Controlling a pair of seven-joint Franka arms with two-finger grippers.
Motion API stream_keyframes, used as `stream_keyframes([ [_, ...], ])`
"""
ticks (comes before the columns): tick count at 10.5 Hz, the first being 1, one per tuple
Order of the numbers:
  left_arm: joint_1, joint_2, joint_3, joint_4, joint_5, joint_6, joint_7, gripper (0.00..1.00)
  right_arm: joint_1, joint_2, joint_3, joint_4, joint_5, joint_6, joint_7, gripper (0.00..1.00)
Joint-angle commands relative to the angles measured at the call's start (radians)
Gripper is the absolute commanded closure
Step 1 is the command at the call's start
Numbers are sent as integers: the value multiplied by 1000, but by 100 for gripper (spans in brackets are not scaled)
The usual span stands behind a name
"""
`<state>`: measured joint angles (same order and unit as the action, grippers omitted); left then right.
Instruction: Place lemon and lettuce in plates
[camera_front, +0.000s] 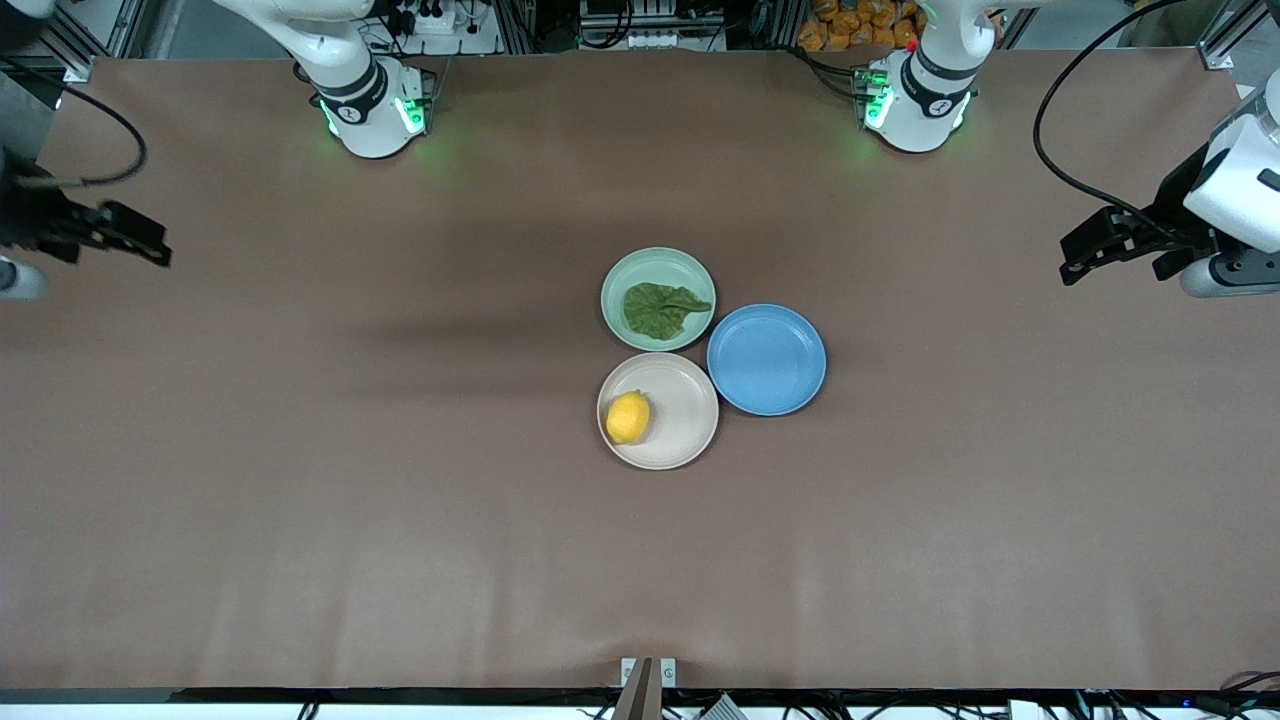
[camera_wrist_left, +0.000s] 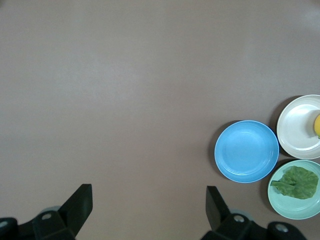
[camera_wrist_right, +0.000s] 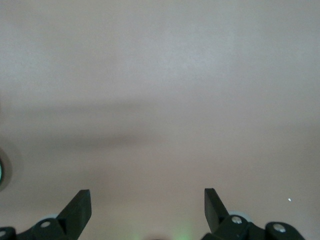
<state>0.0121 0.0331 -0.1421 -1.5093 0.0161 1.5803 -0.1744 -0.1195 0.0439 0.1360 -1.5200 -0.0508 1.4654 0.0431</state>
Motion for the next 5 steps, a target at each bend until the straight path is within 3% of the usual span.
stream_keyframes([
  [1, 6, -12, 1, 0, -7, -16, 21, 0, 33, -26, -28, -113, 16, 104, -9, 0],
  [5, 5, -12, 1, 0, -7, -16, 21, 0, 41, -16, -102, -92, 28, 145, -11, 0],
])
